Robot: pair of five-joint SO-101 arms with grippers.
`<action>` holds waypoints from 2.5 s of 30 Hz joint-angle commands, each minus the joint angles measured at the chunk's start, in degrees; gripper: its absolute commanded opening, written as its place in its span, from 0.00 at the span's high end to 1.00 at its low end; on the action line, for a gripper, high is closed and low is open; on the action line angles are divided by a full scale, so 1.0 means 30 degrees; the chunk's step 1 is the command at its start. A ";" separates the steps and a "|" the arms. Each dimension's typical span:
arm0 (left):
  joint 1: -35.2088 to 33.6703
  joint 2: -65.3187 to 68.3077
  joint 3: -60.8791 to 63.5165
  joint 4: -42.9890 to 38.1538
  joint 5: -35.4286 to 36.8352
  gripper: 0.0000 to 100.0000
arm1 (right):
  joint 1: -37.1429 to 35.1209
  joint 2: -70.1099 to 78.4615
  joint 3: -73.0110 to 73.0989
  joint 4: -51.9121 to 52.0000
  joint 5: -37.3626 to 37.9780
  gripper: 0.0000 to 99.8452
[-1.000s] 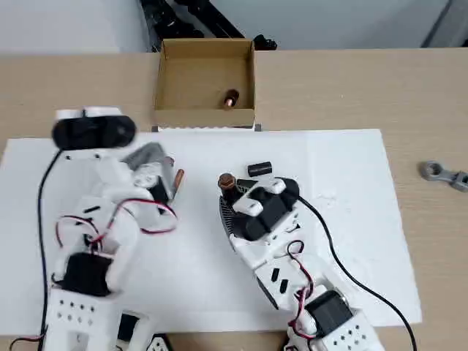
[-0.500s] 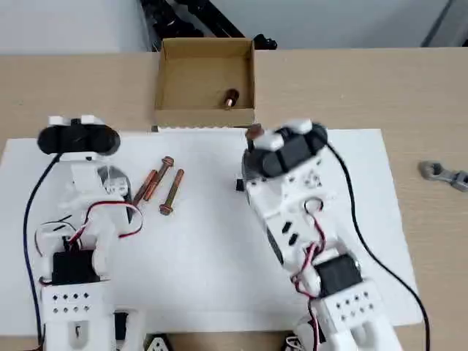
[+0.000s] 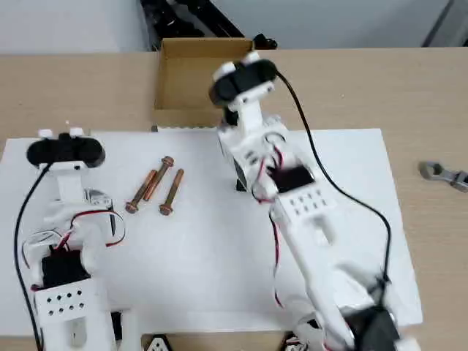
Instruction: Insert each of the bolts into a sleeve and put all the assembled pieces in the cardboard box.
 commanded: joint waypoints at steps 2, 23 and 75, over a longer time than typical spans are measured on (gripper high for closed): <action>-0.0147 -0.0147 0.0073 0.0176 -0.0117 0.99 | 0.0278 0.3736 -0.5919 -0.0601 0.0234 1.00; -0.0176 -0.0117 -0.0015 0.0615 -0.0205 0.99 | 0.1216 1.2410 -1.4271 0.1187 0.0117 0.89; 0.4073 1.8286 -1.3817 0.1905 -0.1817 0.88 | 0.5495 -0.2271 -1.4125 2.2930 0.1524 1.00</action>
